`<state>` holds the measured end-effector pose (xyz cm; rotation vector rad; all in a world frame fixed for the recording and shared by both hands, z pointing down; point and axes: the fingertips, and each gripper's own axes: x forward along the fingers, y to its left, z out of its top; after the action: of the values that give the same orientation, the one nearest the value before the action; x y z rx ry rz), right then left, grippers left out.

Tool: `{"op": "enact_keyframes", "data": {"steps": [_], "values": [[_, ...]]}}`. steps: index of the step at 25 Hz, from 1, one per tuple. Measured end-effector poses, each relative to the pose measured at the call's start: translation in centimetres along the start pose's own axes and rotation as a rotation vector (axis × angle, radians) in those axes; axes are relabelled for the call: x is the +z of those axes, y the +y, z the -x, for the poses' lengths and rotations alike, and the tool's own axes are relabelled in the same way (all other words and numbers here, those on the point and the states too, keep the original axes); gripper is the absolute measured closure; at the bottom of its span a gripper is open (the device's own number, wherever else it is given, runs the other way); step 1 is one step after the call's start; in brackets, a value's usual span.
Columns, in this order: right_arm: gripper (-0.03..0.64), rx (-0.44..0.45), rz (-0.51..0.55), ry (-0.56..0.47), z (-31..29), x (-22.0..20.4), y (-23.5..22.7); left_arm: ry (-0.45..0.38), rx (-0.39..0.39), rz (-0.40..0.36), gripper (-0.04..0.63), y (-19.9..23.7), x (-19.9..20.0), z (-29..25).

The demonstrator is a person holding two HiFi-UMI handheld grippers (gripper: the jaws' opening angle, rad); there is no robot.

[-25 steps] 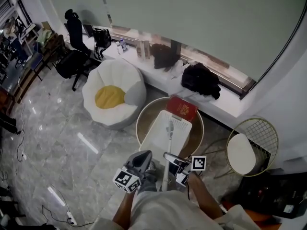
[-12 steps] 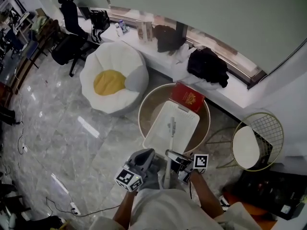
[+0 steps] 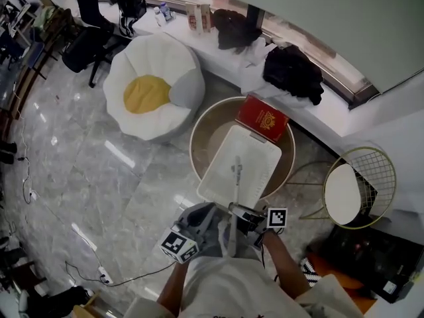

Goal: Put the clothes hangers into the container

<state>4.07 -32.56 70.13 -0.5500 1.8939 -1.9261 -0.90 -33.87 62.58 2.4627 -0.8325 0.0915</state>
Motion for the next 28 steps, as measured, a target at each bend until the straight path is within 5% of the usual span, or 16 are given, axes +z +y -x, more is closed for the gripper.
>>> {"op": "enact_keyframes", "data": {"steps": [17, 22, 25, 28], "values": [[0.469, -0.047, -0.001, 0.049, -4.4, 6.5, -6.8, 0.019, 0.072, 0.059, 0.566, 3.0, -0.7, 1.3], [0.47, -0.199, 0.066, 0.098, -4.0, 8.6, -10.3, 0.028, 0.089, 0.072, 0.566, 3.6, -1.3, 2.0], [0.469, -0.101, 0.025, 0.095, -5.5, 8.9, -10.1, 0.033, 0.088, 0.073, 0.566, 3.7, -1.9, 2.3], [0.47, -0.12, 0.005, 0.098, -5.7, 9.3, -11.6, 0.042, 0.099, 0.078, 0.566, 3.9, -1.9, 2.5]]}}
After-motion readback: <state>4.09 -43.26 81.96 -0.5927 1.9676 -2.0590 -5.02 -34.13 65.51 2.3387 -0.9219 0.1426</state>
